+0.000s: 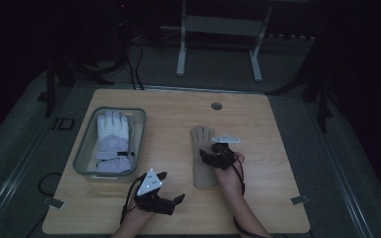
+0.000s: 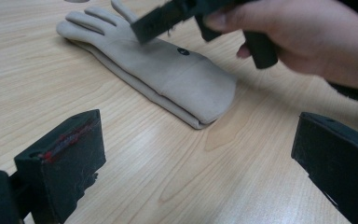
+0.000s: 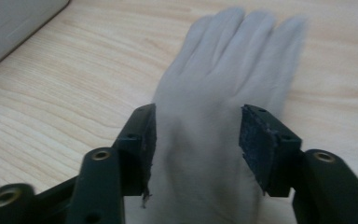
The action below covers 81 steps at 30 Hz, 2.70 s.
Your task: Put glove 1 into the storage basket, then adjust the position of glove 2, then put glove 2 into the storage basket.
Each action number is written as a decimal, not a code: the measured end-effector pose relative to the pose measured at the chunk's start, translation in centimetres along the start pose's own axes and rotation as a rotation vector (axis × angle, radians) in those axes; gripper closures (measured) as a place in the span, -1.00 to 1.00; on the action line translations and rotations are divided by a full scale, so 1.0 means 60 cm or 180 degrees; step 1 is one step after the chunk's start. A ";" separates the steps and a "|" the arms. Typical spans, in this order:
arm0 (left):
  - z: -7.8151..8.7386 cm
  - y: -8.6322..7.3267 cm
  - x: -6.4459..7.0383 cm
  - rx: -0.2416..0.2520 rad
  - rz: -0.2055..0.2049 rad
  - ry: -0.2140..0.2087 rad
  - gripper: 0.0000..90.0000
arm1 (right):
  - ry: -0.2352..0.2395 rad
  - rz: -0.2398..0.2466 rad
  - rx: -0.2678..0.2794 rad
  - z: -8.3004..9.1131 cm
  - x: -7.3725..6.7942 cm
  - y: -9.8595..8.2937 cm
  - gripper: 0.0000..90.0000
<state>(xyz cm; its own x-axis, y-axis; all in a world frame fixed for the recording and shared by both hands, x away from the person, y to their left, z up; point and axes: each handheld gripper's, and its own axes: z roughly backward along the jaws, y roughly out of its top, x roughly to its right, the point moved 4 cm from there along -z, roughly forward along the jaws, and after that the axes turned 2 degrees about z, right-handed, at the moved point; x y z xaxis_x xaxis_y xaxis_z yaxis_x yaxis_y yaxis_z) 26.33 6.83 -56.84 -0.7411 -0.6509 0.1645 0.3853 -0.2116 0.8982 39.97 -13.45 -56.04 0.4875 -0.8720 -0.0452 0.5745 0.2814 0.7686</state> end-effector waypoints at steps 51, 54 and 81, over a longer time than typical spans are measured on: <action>-0.075 0.060 -0.012 -0.0376 0.0164 0.0145 -0.90 | 0.0751 0.0339 -0.0153 0.043 0.104 0.059 -0.61; -0.092 0.069 -0.010 -0.0452 0.0229 0.0175 -0.86 | 0.0724 0.0294 -0.0150 0.024 0.104 0.078 -0.57; -0.201 0.055 -0.011 -0.1165 0.0179 0.0455 -0.12 | 0.1085 -0.0167 -0.0814 -0.081 0.058 0.033 0.32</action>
<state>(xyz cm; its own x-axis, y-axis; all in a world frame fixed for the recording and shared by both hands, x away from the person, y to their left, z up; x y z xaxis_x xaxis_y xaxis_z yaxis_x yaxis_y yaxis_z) 34.72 -2.21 -58.92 -0.6391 -0.7584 0.1279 0.6128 -0.4017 0.6805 46.00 -14.00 -57.75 0.6181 -0.7175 -0.3213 0.7278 0.3679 0.5787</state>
